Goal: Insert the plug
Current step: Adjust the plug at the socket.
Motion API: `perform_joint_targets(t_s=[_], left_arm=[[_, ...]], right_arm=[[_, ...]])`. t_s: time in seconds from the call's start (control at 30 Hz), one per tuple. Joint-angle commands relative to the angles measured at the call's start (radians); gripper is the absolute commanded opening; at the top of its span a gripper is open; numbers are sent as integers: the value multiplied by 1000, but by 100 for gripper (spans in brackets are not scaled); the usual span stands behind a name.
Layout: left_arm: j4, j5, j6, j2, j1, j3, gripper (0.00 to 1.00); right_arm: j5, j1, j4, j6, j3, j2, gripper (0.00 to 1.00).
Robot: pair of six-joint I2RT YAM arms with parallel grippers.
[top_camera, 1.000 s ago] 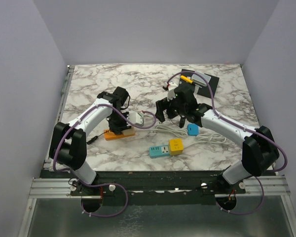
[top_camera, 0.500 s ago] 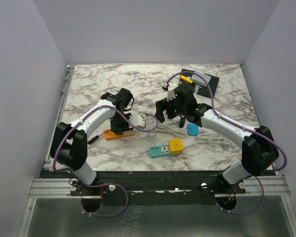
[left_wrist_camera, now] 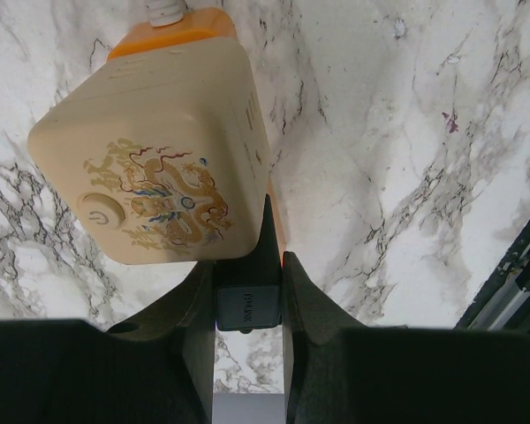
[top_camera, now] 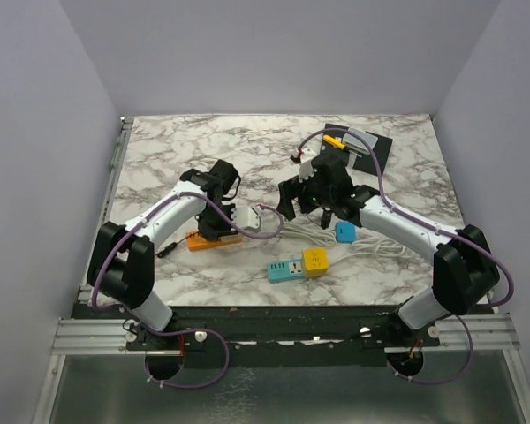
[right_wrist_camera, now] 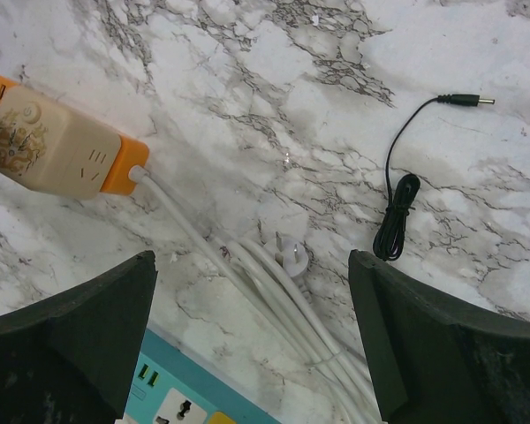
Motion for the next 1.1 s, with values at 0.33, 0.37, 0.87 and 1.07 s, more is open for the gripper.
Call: perform_joint_targets(t_s=[0.33, 0.37, 0.87, 1.07], left_arm=[[145, 102, 52, 269, 10, -177, 0], [150, 104, 50, 271, 13, -181, 0], [197, 129, 81, 245, 117, -269, 0], [198, 142, 119, 209, 176, -295, 0]], right_arm=[[-27, -17, -36, -13, 10, -1, 94], [-29, -19, -34, -12, 12, 0, 94], [-30, -30, -56, -17, 29, -4, 94], [-44, -32, -51, -5, 33, 8, 93]])
